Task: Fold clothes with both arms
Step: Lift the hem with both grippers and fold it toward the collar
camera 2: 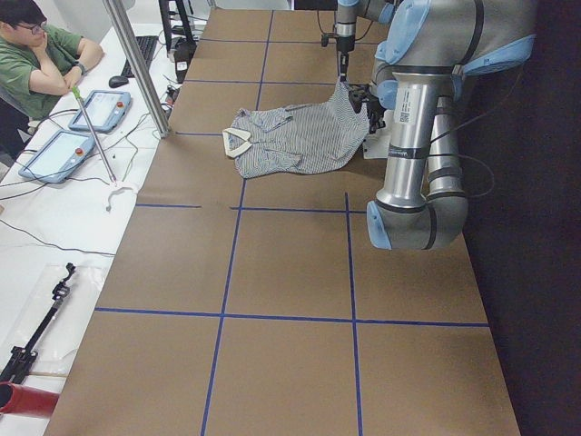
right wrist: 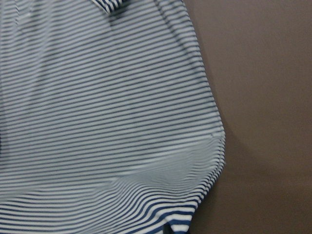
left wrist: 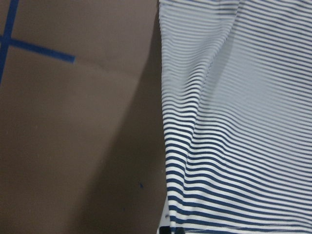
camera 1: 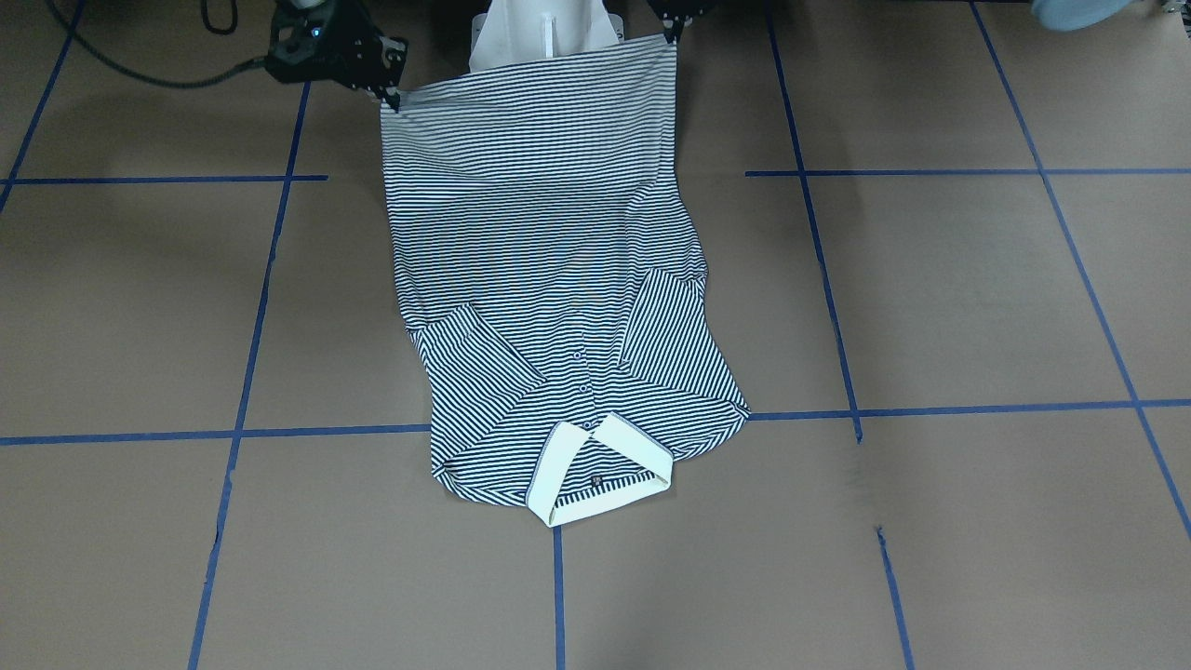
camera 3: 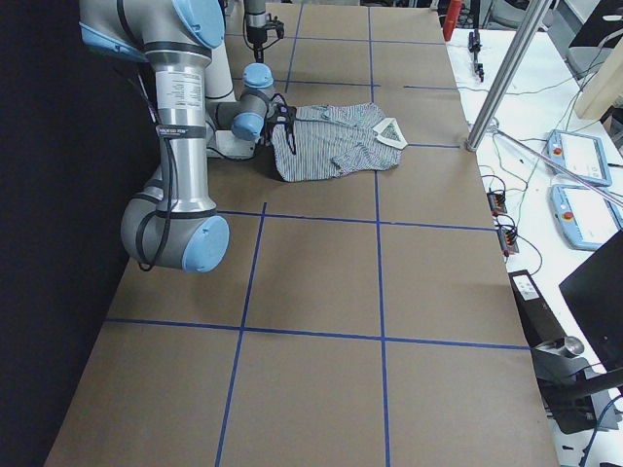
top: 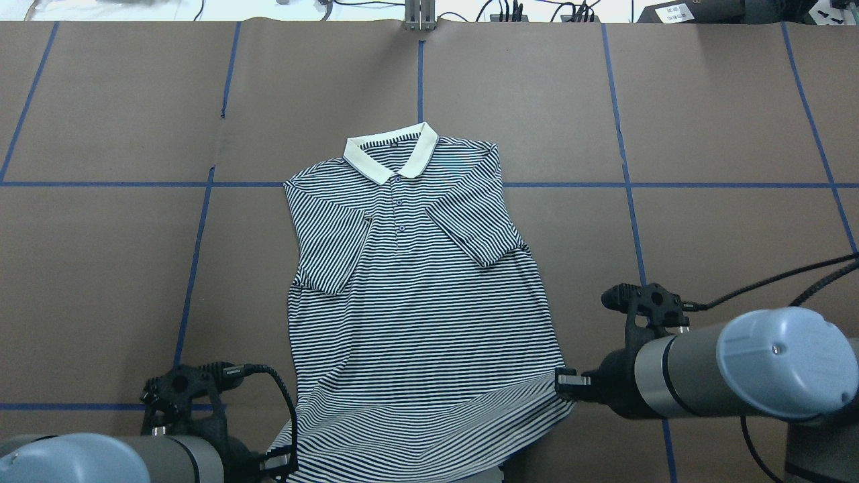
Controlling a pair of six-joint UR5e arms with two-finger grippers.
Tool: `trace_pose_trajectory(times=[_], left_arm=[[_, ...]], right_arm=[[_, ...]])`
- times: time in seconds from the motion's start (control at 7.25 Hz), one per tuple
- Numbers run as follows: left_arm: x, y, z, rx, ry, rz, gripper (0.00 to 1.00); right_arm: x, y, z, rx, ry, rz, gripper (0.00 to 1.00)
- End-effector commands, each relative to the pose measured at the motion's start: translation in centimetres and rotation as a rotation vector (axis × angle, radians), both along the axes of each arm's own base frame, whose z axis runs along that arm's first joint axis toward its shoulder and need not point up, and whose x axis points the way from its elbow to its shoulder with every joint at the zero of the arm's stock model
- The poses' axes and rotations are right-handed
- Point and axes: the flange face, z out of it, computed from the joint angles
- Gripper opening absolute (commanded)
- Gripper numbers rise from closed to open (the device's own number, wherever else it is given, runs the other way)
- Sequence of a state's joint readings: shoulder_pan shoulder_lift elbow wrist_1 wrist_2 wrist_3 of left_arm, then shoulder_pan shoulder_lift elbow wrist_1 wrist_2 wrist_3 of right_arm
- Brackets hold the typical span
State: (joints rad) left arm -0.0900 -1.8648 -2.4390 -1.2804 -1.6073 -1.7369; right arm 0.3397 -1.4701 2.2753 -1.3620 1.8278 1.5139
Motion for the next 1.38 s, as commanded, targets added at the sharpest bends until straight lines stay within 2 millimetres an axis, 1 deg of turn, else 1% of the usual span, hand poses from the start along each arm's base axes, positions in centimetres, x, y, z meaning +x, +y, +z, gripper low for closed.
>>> trace_pose_trajectory(times=[0.0, 0.14, 0.28, 0.41, 0.55, 0.69, 0.83, 0.97, 1.1, 1.24], left_arm=[[-2.0, -8.2, 0.8, 0.128, -0.043, -0.079, 0.0], [-3.0, -11.1, 1.1, 0.176, -0.048, -0.105, 0.0], [-2.2, -14.0, 2.2, 0.173, -0.055, -0.142, 0.0], [-1.4, -17.8, 2.9, 0.203, -0.036, -0.182, 0.0], [-0.4, -22.0, 4.6, 0.217, -0.047, -0.211, 0.0], [-0.5, -25.8, 6.3, 0.236, -0.067, -0.244, 0.0], [-1.7, -28.7, 8.0, 0.244, -0.09, -0.282, 0.0], [-1.0, -30.2, 9.6, 0.228, -0.114, -0.289, 0.0], [1.4, -32.0, 11.7, 0.218, -0.133, -0.286, 0.0], [2.8, -33.1, 13.6, 0.212, -0.142, -0.285, 0.0]], right_arm=[[-2.0, -9.2, -1.3, 0.091, 0.007, 0.108, 0.0], [-2.7, -14.2, -1.9, 0.087, 0.022, 0.174, 0.0], [-2.8, -17.1, -1.0, 0.136, 0.064, 0.176, 0.0], [-2.2, -19.7, -0.9, 0.153, 0.081, 0.202, 0.0], [-2.9, -22.4, -1.0, 0.158, 0.073, 0.229, 0.0], [-4.2, -25.8, 0.0, 0.164, 0.062, 0.259, 0.0], [-6.2, -27.9, 1.3, 0.159, 0.072, 0.26, 0.0], [-6.9, -30.2, 2.1, 0.156, 0.074, 0.277, 0.0], [-6.6, -31.8, 4.4, 0.17, 0.1, 0.277, 0.0], [-6.1, -33.2, 5.9, 0.198, 0.125, 0.268, 0.0]])
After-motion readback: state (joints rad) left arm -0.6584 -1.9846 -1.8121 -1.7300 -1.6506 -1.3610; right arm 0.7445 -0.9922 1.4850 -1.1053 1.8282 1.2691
